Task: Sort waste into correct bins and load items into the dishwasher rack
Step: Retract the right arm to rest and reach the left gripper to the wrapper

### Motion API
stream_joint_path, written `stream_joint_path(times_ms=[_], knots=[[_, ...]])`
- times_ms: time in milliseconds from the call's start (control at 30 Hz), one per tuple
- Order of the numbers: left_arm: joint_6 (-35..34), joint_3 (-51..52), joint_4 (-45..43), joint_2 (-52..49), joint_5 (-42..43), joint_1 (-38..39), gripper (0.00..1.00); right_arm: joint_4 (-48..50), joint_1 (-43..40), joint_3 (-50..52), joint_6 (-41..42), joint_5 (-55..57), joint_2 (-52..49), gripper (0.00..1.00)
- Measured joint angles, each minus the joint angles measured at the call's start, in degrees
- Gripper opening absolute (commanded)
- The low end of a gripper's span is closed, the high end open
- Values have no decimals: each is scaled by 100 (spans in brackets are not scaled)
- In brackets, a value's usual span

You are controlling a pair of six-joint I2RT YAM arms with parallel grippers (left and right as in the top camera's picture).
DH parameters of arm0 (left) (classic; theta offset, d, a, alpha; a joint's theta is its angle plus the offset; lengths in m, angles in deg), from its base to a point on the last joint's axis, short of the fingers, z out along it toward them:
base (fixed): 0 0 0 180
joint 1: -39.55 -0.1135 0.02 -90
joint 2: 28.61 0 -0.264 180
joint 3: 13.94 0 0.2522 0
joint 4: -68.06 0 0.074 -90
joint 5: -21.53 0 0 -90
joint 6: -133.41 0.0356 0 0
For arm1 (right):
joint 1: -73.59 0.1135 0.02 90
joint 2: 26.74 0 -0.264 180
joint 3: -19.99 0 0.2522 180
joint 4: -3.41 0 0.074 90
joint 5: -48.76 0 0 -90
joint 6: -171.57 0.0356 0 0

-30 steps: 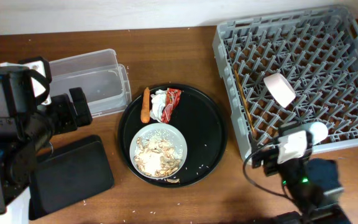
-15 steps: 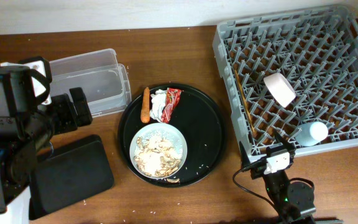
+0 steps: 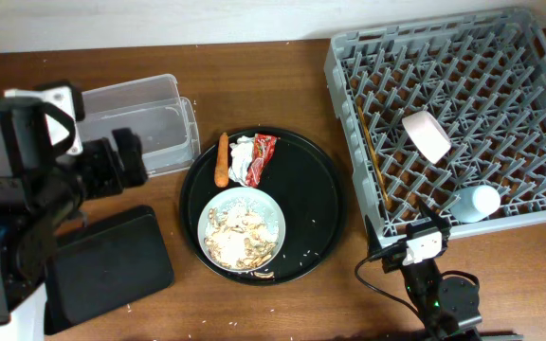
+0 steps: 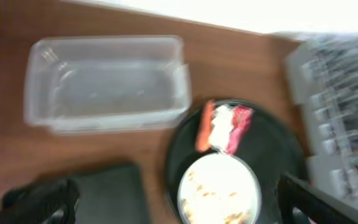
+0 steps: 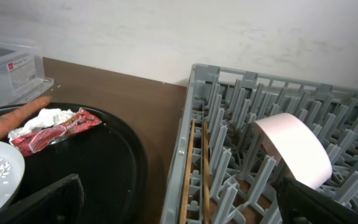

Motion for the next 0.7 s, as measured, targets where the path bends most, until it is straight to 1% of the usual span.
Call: stream_joint_path(times_ms=[67, 167, 233, 267, 300, 367, 400, 433, 500, 600, 700], knots=[[2, 28, -181, -107, 275, 81, 99, -2, 0, 0, -4, 0, -2, 99], [2, 304, -219, -667, 258, 356, 99, 0, 0, 0, -7, 0, -2, 98], [2, 437, -415, -1580, 337, 457, 89, 0, 0, 0, -7, 0, -7, 98], [-9, 490, -549, -2129, 459, 485, 80, 0, 0, 0, -9, 0, -7, 98], [-24, 516, -584, -2385, 501, 522, 77, -2, 0, 0, -9, 0, -9, 98], [-17, 516, -874, -3040, 496, 839, 72, 0, 0, 0, -7, 0, -7, 98], [-31, 518, -1086, -3425, 367, 1126, 63, 0, 0, 0, -7, 0, -7, 98], [-17, 518, -1386, -3851, 125, 1467, 62, 0, 0, 0, -7, 0, -7, 98], [-17, 518, -1838, -4411, -103, 1908, 61, 0, 0, 2, -7, 0, -7, 98], [-15, 518, -2343, -5077, -323, 2404, 60, 2, 0, 2, -4, 0, -7, 98], [-15, 518, -2594, -5381, -553, 2575, 53, 0, 0, 2, -7, 0, -7, 98]])
